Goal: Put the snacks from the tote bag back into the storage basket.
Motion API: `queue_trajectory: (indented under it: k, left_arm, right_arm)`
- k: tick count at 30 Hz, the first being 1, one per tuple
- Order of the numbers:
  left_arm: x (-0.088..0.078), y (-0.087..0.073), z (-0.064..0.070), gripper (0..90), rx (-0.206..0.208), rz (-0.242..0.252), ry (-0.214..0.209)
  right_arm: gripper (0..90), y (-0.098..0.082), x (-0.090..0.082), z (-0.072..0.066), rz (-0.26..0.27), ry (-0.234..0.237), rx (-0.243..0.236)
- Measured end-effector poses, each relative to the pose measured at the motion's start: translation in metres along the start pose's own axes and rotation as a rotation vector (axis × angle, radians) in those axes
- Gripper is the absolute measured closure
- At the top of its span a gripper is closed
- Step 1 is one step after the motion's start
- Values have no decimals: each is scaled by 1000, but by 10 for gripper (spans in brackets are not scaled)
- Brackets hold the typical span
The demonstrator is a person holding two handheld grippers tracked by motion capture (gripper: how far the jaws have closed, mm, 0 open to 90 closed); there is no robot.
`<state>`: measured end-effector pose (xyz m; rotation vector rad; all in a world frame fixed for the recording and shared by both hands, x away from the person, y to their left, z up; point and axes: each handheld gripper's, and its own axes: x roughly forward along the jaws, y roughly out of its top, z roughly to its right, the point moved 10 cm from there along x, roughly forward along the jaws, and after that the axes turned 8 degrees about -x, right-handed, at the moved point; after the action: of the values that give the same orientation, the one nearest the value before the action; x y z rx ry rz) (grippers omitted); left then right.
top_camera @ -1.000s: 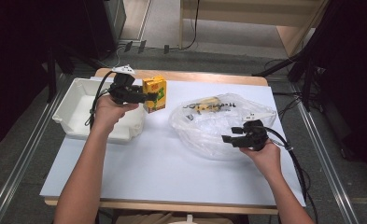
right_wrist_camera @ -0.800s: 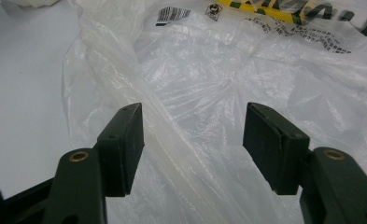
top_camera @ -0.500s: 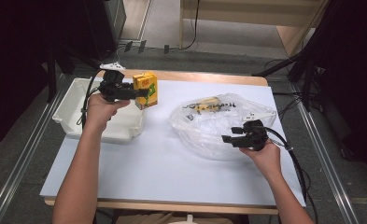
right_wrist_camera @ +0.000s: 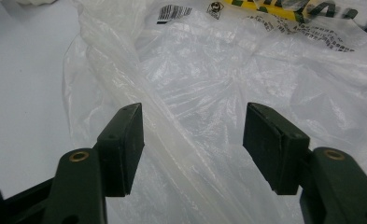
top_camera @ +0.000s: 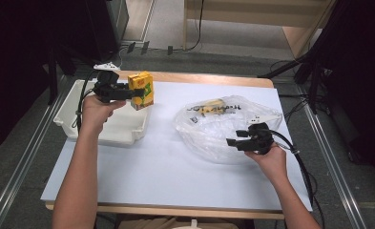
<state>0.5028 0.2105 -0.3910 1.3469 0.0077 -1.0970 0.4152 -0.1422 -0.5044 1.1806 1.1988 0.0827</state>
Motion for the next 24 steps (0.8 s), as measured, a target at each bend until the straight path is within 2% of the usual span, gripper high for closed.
queue_trajectory:
  k: [14, 24]
  left_arm:
    - [-5, -4, -18, 525, -32, 0, 32]
    - [-7, -8, -28, 525, -58, 8, 37]
  right_arm:
    - [393, 0, 0, 0, -1, 0, 1]
    - [393, 0, 0, -1, -2, 2, 2]
